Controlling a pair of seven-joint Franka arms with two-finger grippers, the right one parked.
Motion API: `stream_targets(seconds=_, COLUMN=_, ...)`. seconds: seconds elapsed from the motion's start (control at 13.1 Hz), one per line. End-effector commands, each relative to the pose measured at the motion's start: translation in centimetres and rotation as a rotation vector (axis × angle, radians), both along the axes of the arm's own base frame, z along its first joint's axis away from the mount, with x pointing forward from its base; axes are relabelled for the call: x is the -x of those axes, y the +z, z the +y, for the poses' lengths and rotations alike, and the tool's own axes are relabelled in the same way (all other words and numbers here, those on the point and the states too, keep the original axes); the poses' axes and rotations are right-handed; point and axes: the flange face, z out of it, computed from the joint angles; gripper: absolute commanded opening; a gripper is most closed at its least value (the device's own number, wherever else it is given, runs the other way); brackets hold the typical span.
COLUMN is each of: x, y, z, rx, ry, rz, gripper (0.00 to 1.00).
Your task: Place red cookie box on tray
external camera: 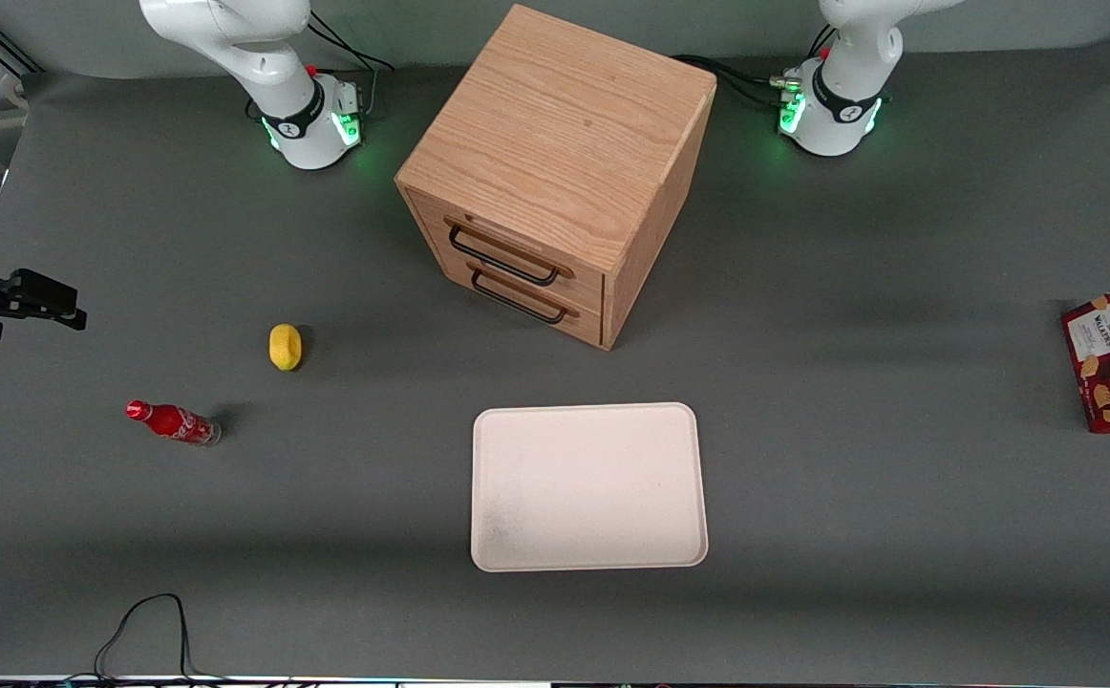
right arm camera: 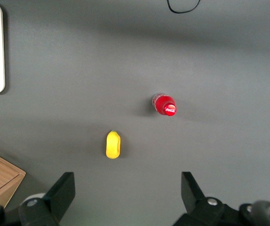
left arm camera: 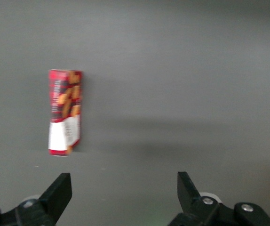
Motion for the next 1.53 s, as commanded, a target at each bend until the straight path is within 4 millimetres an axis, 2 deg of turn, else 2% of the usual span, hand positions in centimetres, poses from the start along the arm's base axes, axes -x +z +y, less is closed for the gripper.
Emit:
stream_targets(seconds=0.0, x=2.7, y=-1.7, z=8.6, rx=-0.003, ry=-0.043, rz=-0.024, gripper=1.00)
stream_targets(seconds=0.08, x=4.0, y=-2.0, z=11.2, rx=-0.007, ry=-0.051, rz=-0.033, gripper=1.00)
stream_targets(seconds=0.23, x=5.8, y=-2.5, z=14.8, rx=-0.025, ry=-0.013, rz=-0.048, gripper=1.00)
stream_targets(seconds=0.46, x=6.0, y=-3.6, z=15.8, rx=-0.049, ry=-0.011, rz=-0.020, gripper=1.00)
stream_targets(seconds=0.54, x=5.5, y=-4.7, z=16.1, rx=-0.049, ry=-0.012, rz=-0.018, gripper=1.00)
stream_targets(seconds=0.84, x=2.8, y=-12.4, z=16.1, rx=-0.014, ry=-0.040, rz=0.017, gripper=1.00)
stream_targets(seconds=0.92, x=2.5, y=-14.7, z=15.4, rx=-0.014, ry=-0.055, rz=0.011, gripper=1.00)
stream_targets(seconds=1.07, x=2.9, y=-19.3, z=14.2, rx=-0.039, ry=-0.069, rz=-0.031, gripper=1.00)
stream_targets(seconds=1.22, x=3.2, y=-22.3, z=14.0, rx=-0.046, ry=-0.070, rz=-0.043, gripper=1.00)
stream_targets(seconds=1.45, x=3.8, y=-25.2, z=14.3, rx=-0.026, ry=-0.054, rz=-0.030, gripper=1.00)
